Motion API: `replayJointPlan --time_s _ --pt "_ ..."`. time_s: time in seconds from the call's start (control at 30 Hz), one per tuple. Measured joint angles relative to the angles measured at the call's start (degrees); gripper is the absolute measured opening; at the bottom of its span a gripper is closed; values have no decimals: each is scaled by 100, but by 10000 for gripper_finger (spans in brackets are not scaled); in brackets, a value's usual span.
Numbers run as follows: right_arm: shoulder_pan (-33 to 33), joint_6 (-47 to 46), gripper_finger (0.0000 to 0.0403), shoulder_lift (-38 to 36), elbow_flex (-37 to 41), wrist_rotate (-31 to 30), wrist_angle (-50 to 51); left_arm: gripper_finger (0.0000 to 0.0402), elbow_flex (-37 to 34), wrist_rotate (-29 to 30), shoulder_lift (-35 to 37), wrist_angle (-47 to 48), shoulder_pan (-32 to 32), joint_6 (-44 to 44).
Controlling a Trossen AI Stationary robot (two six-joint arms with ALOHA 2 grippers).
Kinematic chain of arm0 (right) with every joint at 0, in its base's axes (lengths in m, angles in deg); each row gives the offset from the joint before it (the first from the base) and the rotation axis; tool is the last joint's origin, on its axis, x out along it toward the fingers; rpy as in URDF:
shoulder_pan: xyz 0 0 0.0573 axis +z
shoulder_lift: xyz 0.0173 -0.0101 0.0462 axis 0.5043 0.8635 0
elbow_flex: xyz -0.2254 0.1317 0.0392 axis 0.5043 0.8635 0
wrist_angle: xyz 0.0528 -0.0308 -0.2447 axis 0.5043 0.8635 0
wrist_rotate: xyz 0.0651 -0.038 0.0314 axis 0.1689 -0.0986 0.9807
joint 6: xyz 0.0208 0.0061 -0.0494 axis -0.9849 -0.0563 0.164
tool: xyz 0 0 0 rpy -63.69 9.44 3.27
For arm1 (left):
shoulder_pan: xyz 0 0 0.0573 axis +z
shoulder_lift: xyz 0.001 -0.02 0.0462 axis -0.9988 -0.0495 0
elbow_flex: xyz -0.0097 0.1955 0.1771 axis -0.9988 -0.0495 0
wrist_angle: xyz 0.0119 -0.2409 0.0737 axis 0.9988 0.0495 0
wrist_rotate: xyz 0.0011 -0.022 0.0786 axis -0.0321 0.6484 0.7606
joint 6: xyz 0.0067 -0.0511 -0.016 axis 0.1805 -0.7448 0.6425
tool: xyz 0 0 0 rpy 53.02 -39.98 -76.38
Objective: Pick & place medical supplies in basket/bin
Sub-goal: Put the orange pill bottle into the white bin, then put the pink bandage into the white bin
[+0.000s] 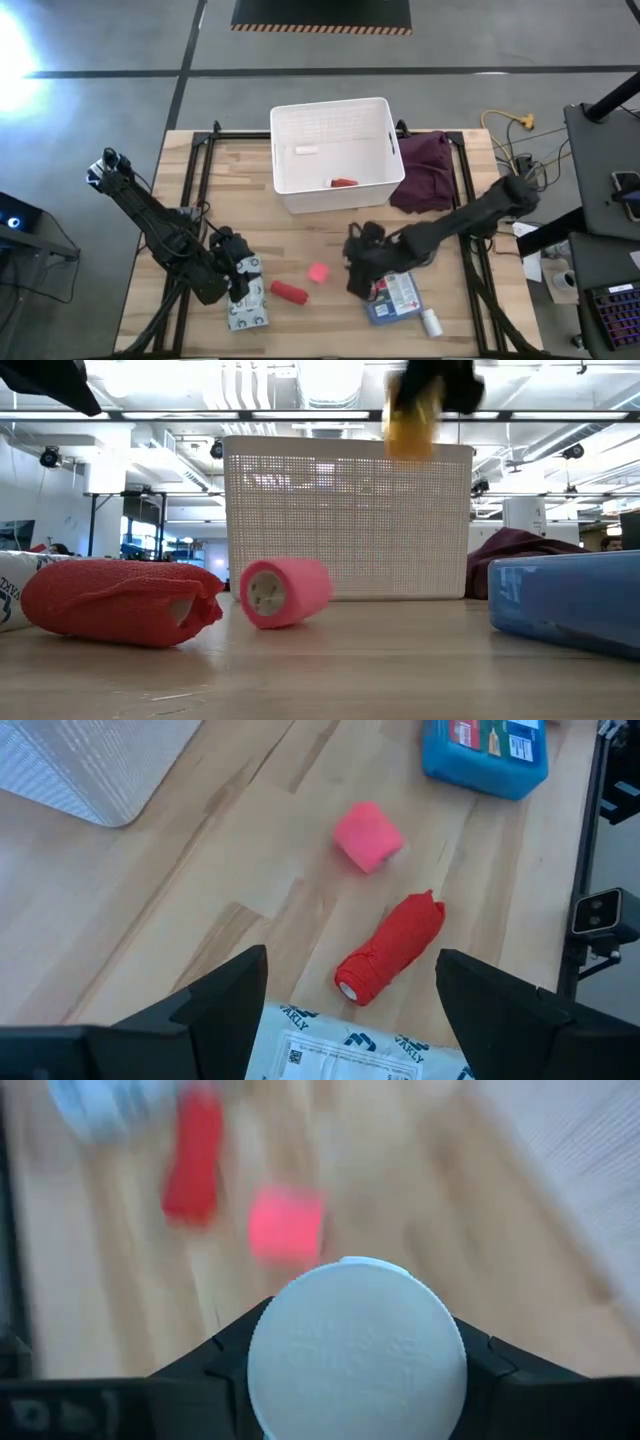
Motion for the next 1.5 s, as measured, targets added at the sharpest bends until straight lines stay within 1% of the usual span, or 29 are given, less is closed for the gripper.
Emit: replayJointPlan --time_s 0.07,0.17,0.2,0.27,0.37,0.47,0.57,0.67,0.8,0.9,1.1,1.2,1.27,1.33,1.4,1.47,1.5 --pt "-36 -86 191 -327 -309 -482 179 269 -17 7 0 0 0 13" --pt "-204 82 184 -714 -727 -1368 425 269 -68 10 -2 1 0 21" --pt "-346 170 181 -807 -817 -1570 523 269 -84 9 -2 -4 0 21" --pt "-810 314 179 -936 -909 -1668 656 269 -111 9 -2 -5 0 21" --pt "-1732 677 182 -974 -927 -1425 643 269 -127 8 -4 -82 0 21" --pt "-2647 1056 186 -890 -938 -1010 537 269 -129 23 -4 -90 0 21" --pt "-3389 1326 185 -706 -938 -623 426 269 -129 253 -4 -92 0 22" --pt "-3891 1549 185 -478 -948 -369 274 269 -129 518 -4 -94 0 -20" --pt "-4200 1612 195 -175 -1010 -3 248 269 -129 586 -4 -184 -19 -188" --pt "-4226 1762 219 66 -1006 298 224 269 -129 585 -4 -222 -91 -191" --pt "-4073 1707 303 169 -1008 272 137 269 -129 572 -4 -219 -162 -166" --pt "-3893 1781 335 -38 -999 216 148 269 -129 563 -4 -219 -162 -63" --pt "-3616 1907 348 -349 -1002 4 193 269 -129 554 -4 -222 -160 149" --pt "-3227 2057 352 -647 -1015 -224 386 269 -129 519 -14 -233 -158 481" --pt "-2752 2060 352 -884 -1020 -423 799 269 -133 496 -45 -295 -146 835" --pt "-2239 1720 348 -1045 -1010 -625 1357 269 -172 437 -101 -513 -61 1114" --pt "-1993 1349 347 -1115 -1010 -718 1688 269 -202 320 -143 -701 33 1212"
